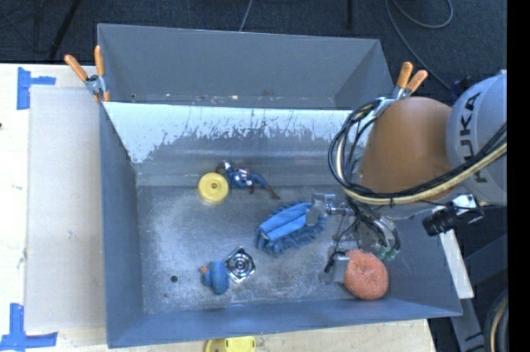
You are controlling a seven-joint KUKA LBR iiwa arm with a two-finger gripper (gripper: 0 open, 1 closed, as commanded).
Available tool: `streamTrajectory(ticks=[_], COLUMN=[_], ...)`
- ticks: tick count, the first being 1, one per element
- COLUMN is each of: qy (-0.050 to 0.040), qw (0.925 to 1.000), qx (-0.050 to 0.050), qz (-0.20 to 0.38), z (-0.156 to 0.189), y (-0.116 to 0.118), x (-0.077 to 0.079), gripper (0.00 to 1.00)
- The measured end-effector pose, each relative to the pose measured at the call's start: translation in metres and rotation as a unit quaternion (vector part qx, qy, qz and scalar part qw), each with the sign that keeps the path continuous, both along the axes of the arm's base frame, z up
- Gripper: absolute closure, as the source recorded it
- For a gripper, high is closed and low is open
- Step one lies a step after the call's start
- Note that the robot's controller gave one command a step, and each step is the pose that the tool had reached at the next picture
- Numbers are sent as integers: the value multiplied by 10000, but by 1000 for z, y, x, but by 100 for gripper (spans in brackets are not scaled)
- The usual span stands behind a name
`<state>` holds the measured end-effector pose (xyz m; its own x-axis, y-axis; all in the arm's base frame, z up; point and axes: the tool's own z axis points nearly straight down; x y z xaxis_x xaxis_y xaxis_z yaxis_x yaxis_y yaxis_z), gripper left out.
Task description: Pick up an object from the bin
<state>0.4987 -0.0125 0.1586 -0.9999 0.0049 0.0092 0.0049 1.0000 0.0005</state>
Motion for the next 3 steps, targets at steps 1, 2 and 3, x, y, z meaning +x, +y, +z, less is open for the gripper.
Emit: streamTrajectory(ticks=[1, 2, 3], qy=[-38, -47, 40], qw=[10000, 10000, 9987], qx=[-2, -4, 5], qz=[2, 7, 509], z=[4, 3, -7], y=[0, 1, 39], x=[2, 4, 10], gripper=[0, 0, 0])
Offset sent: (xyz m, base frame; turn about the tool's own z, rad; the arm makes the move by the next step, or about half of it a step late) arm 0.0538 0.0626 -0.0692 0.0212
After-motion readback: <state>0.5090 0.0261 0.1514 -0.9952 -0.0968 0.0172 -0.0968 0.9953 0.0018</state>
